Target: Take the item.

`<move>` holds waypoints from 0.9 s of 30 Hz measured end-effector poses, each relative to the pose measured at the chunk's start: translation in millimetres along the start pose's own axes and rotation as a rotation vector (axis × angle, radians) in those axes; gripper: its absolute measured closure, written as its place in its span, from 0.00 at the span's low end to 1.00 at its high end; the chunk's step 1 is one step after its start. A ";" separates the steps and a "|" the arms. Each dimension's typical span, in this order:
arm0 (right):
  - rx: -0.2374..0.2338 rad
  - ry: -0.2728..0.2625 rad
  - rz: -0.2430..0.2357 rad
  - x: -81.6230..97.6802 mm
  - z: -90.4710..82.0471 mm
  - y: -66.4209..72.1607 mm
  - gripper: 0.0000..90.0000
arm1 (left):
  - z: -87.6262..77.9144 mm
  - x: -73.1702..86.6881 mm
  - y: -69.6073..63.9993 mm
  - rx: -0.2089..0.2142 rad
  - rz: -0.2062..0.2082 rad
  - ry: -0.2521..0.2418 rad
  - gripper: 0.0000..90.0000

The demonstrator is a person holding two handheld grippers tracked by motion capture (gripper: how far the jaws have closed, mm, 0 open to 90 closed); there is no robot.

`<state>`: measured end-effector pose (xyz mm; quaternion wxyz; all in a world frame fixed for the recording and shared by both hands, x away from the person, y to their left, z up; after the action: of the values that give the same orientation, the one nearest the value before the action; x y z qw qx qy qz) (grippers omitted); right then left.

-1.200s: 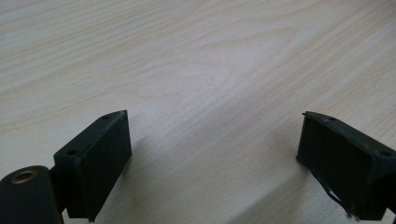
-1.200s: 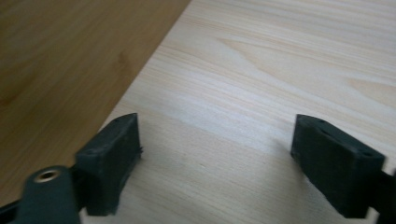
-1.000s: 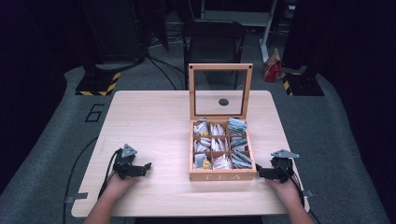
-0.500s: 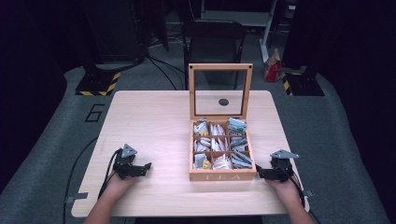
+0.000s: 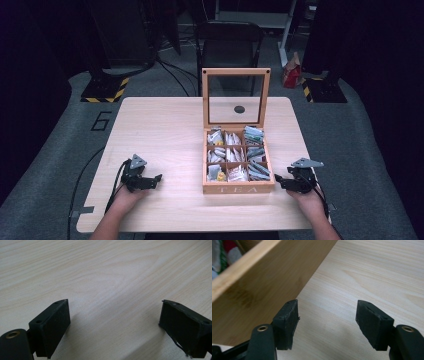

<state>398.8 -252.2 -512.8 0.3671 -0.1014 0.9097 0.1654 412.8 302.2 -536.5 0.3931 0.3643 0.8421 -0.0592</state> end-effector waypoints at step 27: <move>-0.050 0.030 -0.069 -27.2 -35.5 5.5 0.43 | 0.2 0.1 0.0 -0.006 0.002 -0.007 0.10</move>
<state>393.9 -258.7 -468.4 0.3562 -0.1441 0.9067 0.1740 412.9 302.3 -536.8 0.3972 0.3638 0.8406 -0.0574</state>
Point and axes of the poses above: each handheld gripper's, and its own axes: z roughly forward along the jaws, x roughly out of its underside, y roughly to its left, the point moved 1 cm from there along z, roughly forward along the jaws, and after that the axes turned 15 degrees about z, right-handed, at the moved point
